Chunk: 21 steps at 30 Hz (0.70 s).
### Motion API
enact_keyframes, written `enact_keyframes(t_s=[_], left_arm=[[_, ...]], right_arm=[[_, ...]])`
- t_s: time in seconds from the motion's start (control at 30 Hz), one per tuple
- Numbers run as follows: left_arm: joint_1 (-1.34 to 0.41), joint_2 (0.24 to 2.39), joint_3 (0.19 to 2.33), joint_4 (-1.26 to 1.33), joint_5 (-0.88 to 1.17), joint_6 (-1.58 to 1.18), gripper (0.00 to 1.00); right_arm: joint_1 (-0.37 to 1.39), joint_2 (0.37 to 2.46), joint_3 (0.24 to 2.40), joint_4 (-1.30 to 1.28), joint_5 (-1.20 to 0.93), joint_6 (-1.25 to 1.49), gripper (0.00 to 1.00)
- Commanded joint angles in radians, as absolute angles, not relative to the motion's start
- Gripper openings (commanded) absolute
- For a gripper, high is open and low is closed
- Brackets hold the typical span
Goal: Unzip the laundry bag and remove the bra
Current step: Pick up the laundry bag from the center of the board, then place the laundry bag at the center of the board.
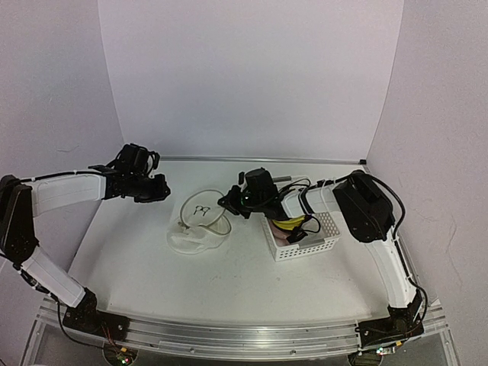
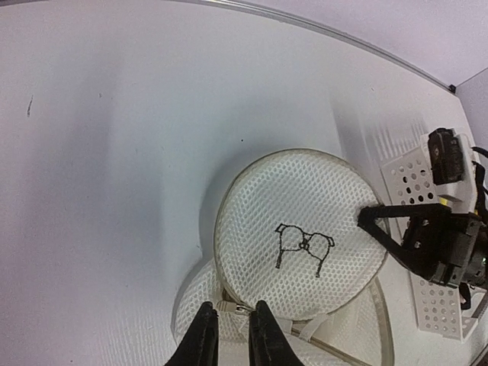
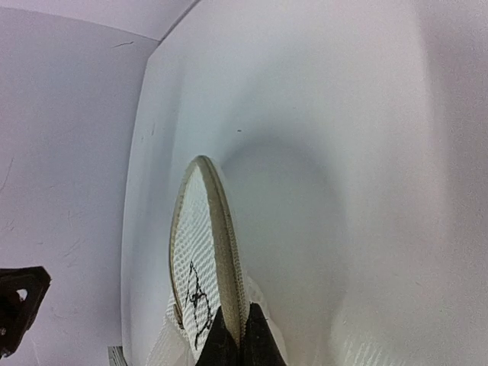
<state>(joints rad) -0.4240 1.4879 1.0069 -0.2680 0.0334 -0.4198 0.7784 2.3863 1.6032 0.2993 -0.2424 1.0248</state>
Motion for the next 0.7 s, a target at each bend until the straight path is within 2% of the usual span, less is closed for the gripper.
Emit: enact_keyframes(t_s=[0.0,0.33,0.67], left_arm=[[-0.418,1.43,0.994,-0.213,0.053,-0.42,0.15],[-0.417,1.403,0.961,-0.184,0.066,-0.439,0.14],[-0.417,1.314,0.823,-0.052,0.052,-0.567,0.05]], right_arm=[[0.776,2.244,1.577,0.427,-0.224,0.986,0.0],[0.786,2.124,1.473,0.51,-0.239,0.977,0.0],[0.821,2.007,1.315,0.531,-0.204,1.038,0.0]])
